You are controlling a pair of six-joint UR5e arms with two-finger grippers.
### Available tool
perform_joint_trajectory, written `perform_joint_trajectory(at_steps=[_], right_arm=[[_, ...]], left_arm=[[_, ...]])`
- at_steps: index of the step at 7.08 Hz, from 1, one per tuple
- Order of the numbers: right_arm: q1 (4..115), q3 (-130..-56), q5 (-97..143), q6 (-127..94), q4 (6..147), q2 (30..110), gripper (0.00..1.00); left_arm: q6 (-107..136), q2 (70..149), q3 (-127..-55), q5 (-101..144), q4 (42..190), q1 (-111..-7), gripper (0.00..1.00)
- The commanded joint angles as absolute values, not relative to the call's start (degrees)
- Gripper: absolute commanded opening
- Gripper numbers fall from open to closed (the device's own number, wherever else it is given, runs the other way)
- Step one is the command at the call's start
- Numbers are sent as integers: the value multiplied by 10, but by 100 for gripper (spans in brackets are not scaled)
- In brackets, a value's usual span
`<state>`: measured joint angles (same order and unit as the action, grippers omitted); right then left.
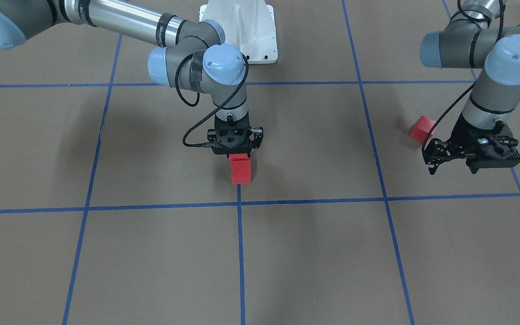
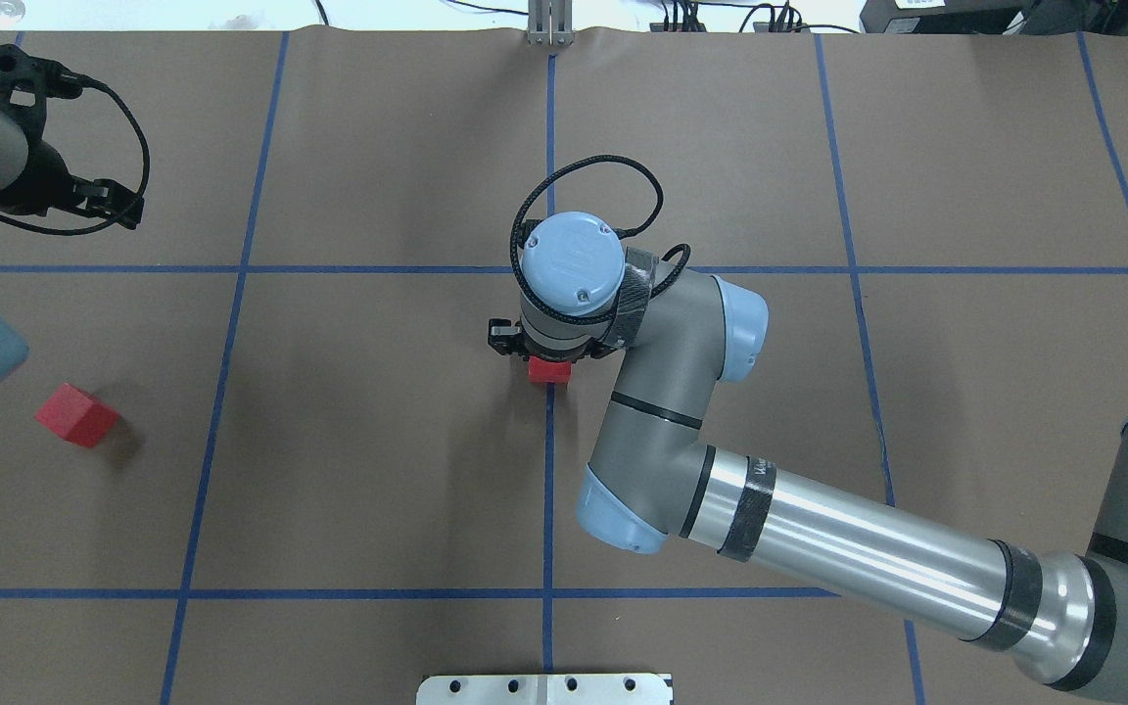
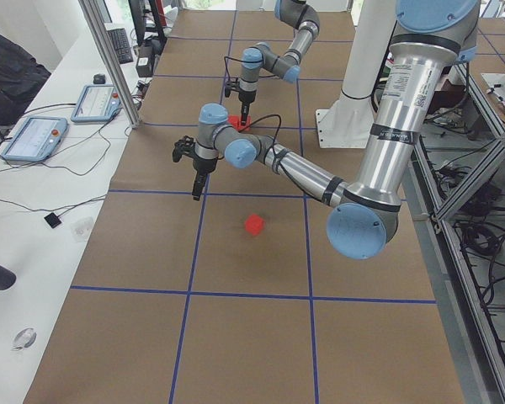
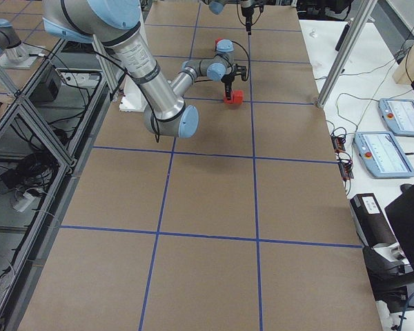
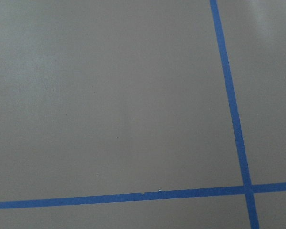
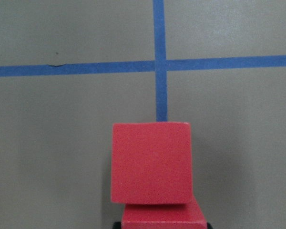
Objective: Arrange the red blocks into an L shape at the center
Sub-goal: 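Lower the cube with the right gripper beside the center cube, nearer the robot, then open and raise the right gripper while the left gripper reaches the last cube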
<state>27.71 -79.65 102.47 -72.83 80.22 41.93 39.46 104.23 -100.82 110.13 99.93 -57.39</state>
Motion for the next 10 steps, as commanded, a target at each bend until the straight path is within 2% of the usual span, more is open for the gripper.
perform_joint_trajectory(at_steps=[1, 2, 3, 6, 8, 10], right_arm=[[283, -796, 1025, -728, 801, 419, 70], [283, -797, 1025, -728, 800, 419, 88], [283, -797, 1025, -728, 800, 419, 98], [297, -804, 1028, -726, 788, 417, 99], [329, -840, 1053, -731, 787, 435, 99], [379, -885, 1109, -716, 788, 486, 99]], left_arm=[[395, 1042, -1006, 1101, 999, -574, 100], [395, 1042, -1006, 1101, 999, -574, 100], [395, 1042, -1006, 1101, 999, -574, 100], [394, 1042, -1012, 1102, 1002, -576, 100], [397, 965, -1014, 1102, 1116, -575, 100], [429, 899, -1014, 1103, 1216, -570, 100]])
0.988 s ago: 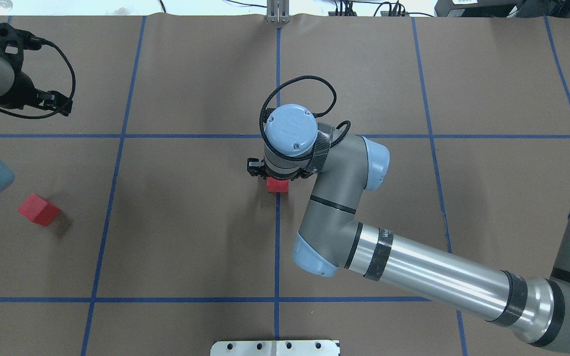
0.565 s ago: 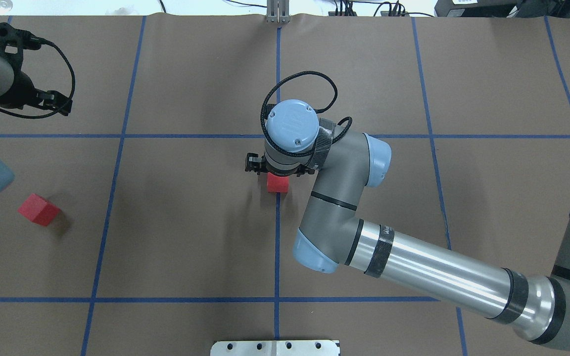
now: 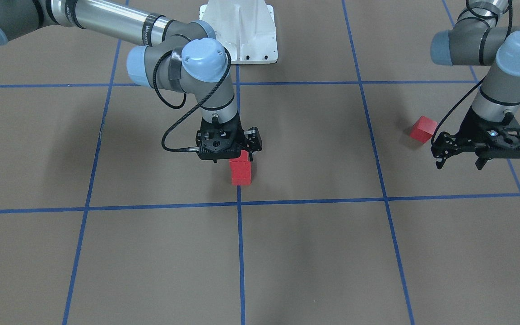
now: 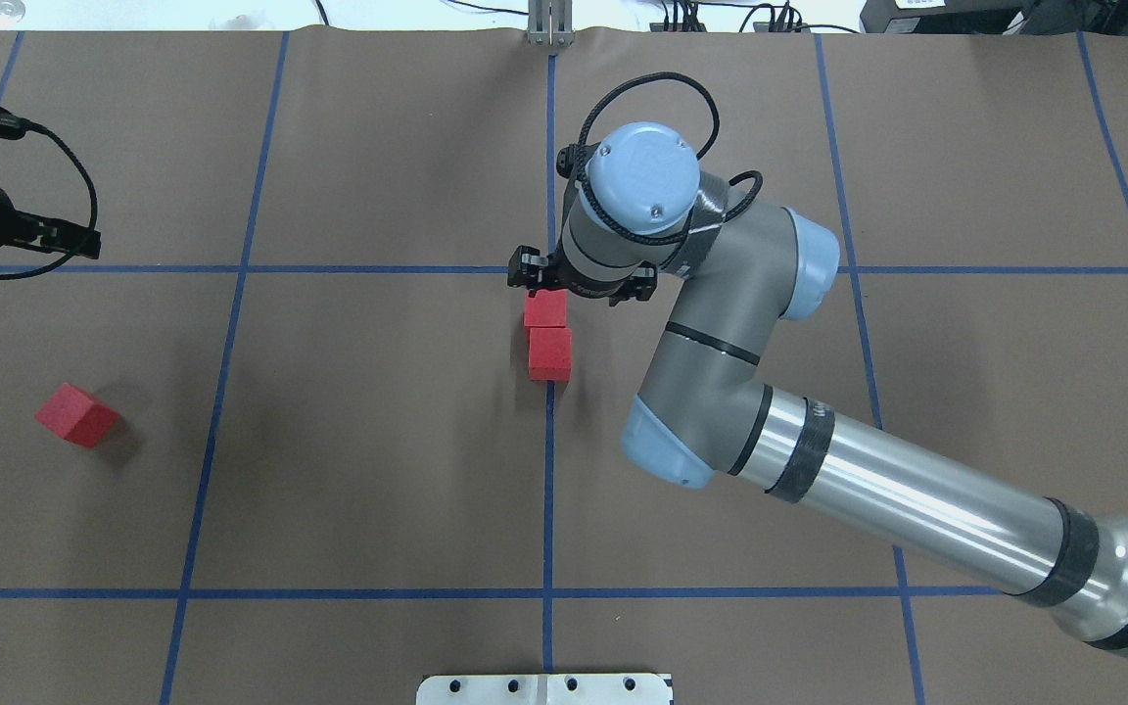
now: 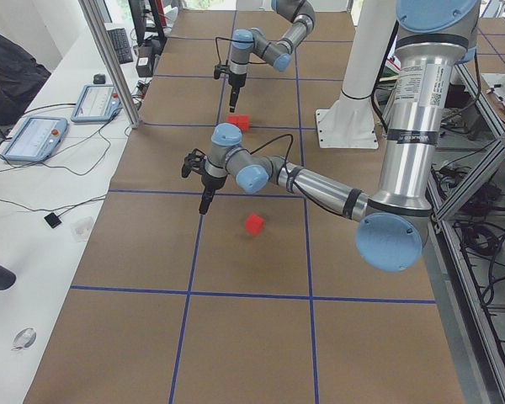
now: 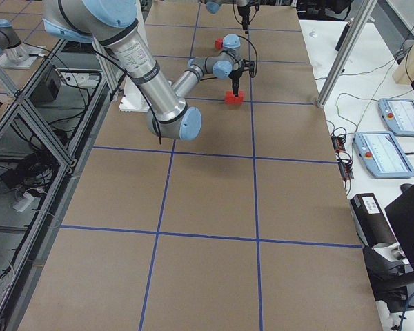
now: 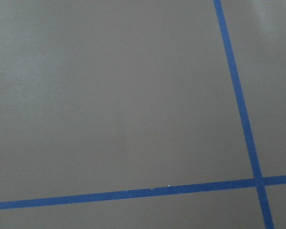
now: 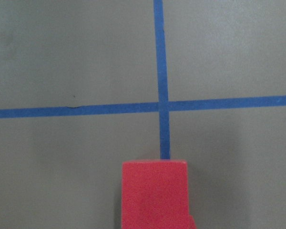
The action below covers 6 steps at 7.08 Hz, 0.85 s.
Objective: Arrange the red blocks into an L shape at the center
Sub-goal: 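Open and raise the right gripper while the left gripper reaches the last cube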
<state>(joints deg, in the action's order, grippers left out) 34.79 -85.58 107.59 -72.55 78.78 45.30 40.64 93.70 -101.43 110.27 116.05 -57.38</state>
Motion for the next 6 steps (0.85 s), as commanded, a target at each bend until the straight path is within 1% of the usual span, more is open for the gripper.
perform_joint_trajectory(at_steps=[1, 2, 5, 6], right_arm=[[408, -891, 1129, -682, 788, 505, 99], [434, -891, 1147, -625, 788, 529, 99], [496, -890, 1184, -493, 785, 588, 99], [498, -889, 1183, -483, 784, 593, 99]], left_arm=[[458, 863, -1023, 1111, 1256, -568, 100], [457, 833, -1024, 1115, 1305, -566, 100], [454, 832, -1051, 1107, 1309, -462, 100], [445, 824, -1058, 1107, 1309, -447, 100]])
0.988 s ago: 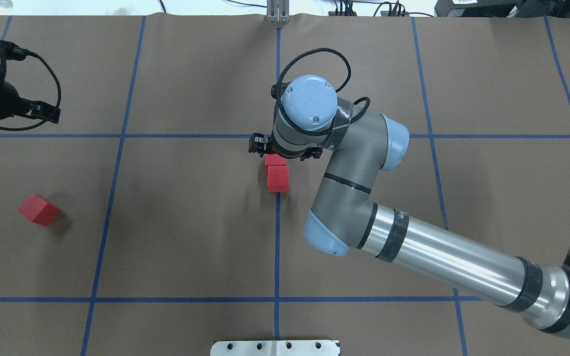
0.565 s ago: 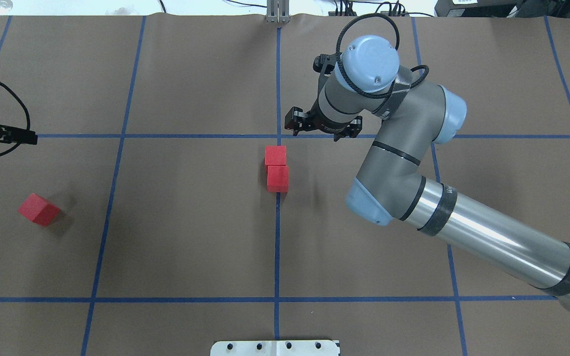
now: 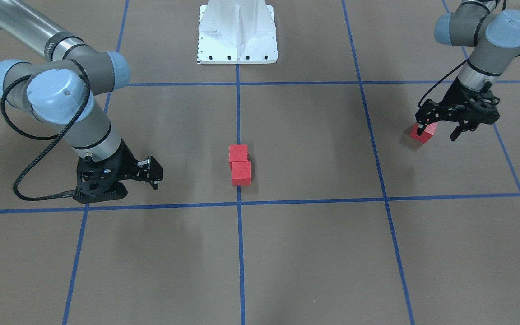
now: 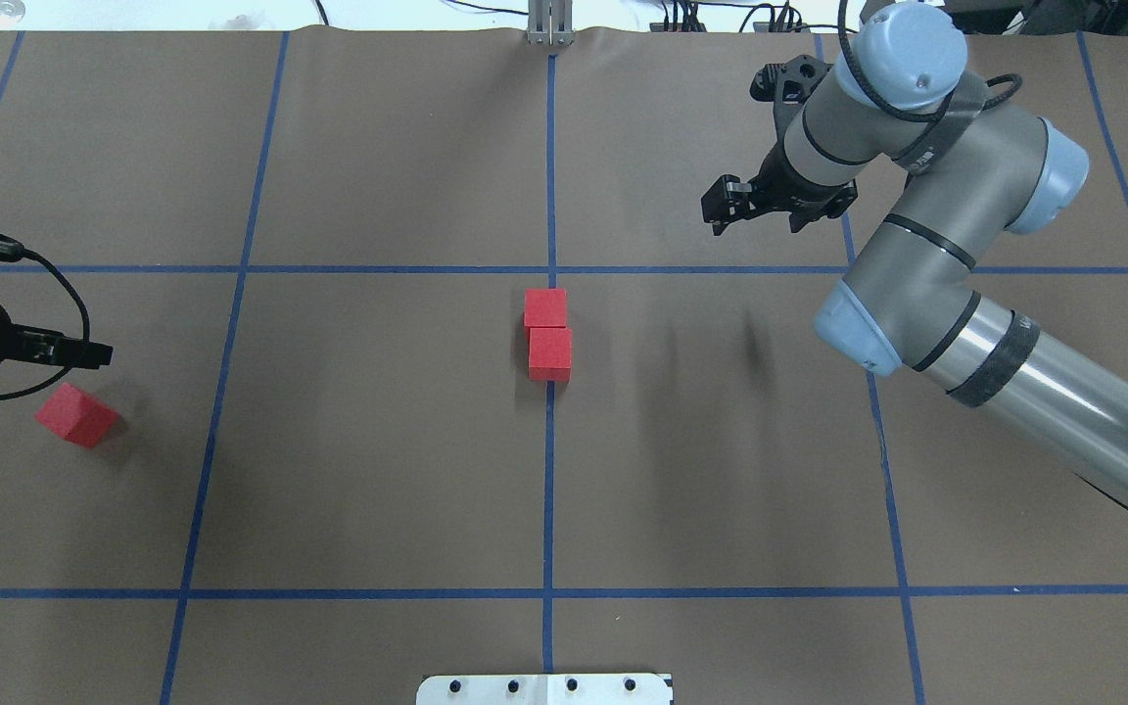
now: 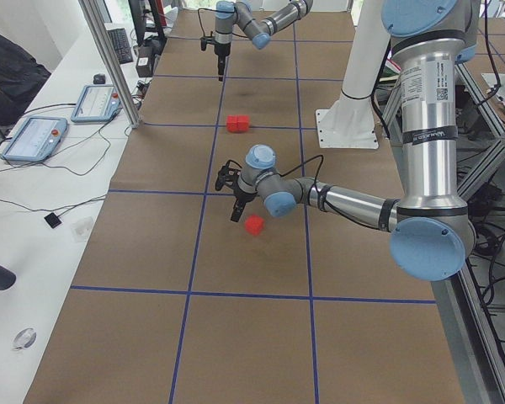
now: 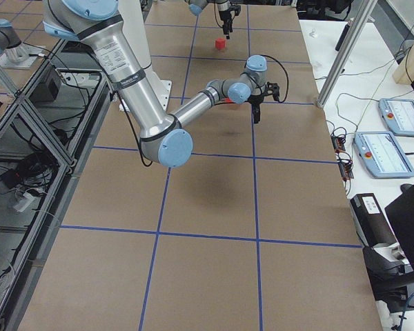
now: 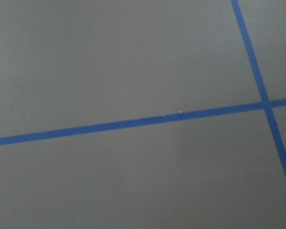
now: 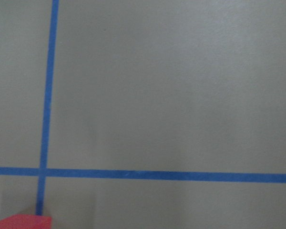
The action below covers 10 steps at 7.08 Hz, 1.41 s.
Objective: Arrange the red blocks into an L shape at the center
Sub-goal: 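Open and raise the right gripper while the left gripper reaches the last cube, then close the left gripper on the last red cube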
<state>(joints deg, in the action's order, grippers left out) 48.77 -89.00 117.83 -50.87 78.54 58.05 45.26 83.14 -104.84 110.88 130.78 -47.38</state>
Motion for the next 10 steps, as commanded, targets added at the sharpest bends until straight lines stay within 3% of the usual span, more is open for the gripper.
perform_joint_trajectory(at_steps=[1, 10], right_arm=[[498, -889, 1182, -483, 784, 593, 99], [495, -883, 1180, -483, 780, 594, 99]], left_arm=[[404, 815, -1061, 1113, 1308, -446, 100], [369, 807, -1038, 1113, 1308, -443, 100]])
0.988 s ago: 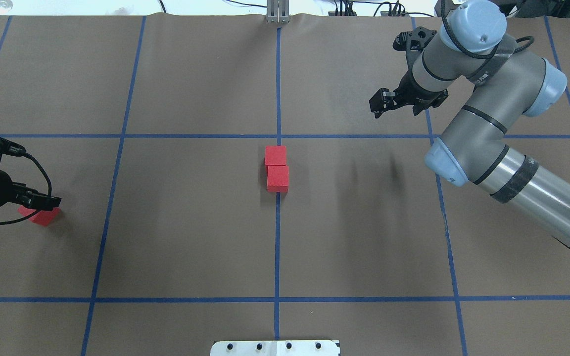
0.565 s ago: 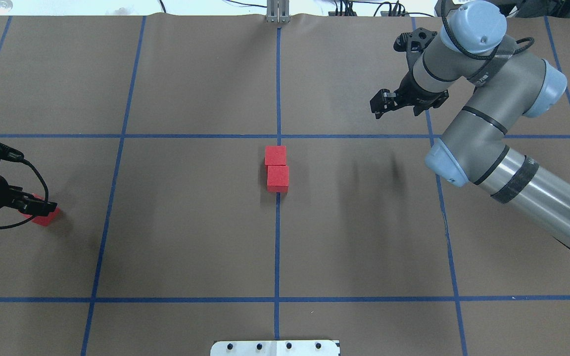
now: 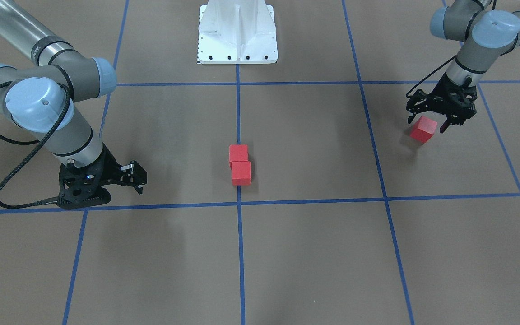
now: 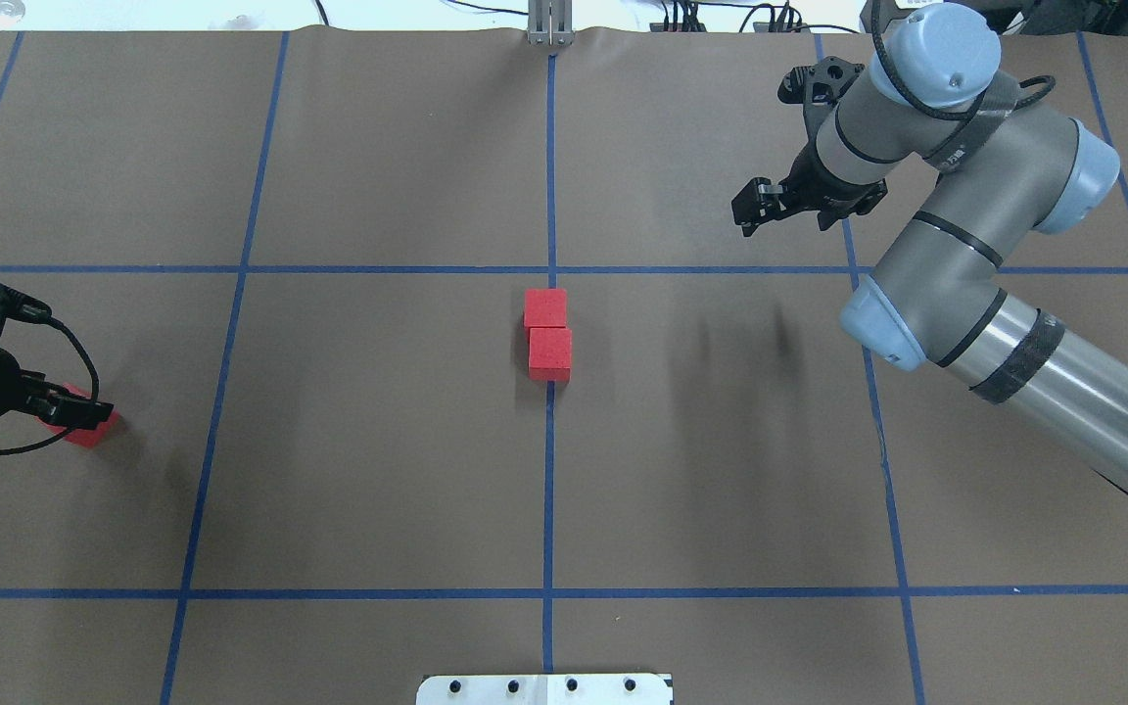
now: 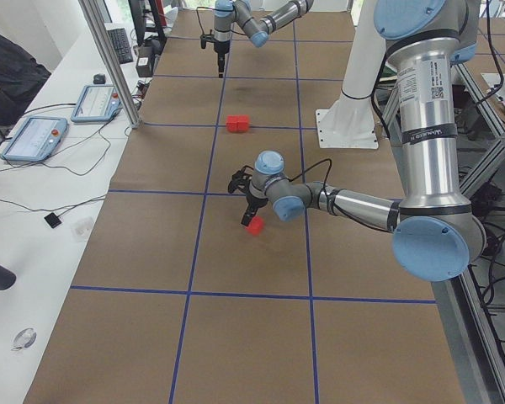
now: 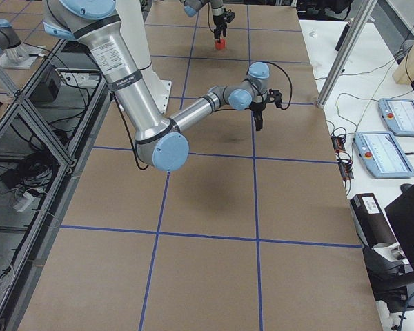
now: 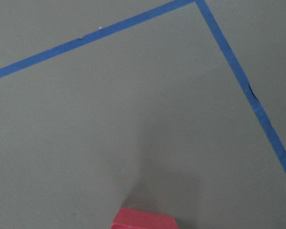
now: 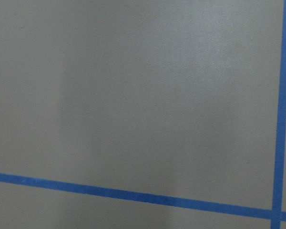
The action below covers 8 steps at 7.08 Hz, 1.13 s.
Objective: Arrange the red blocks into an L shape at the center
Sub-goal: 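Close the left gripper on the last red cube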
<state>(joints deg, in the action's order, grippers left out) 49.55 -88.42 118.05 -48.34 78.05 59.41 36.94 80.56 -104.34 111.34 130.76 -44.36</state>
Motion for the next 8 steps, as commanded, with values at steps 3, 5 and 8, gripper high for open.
perform_joint_trajectory(at_steps=[3, 5, 8], right_arm=[[495, -884, 1181, -487, 780, 593, 99], [495, -884, 1181, -488, 780, 594, 99], [495, -884, 1181, -486, 780, 594, 99]], left_arm=[[369, 825, -1011, 1108, 1308, -440, 100], [370, 828, -1005, 1109, 1308, -439, 100], [370, 823, -1007, 1114, 1309, -439, 100]])
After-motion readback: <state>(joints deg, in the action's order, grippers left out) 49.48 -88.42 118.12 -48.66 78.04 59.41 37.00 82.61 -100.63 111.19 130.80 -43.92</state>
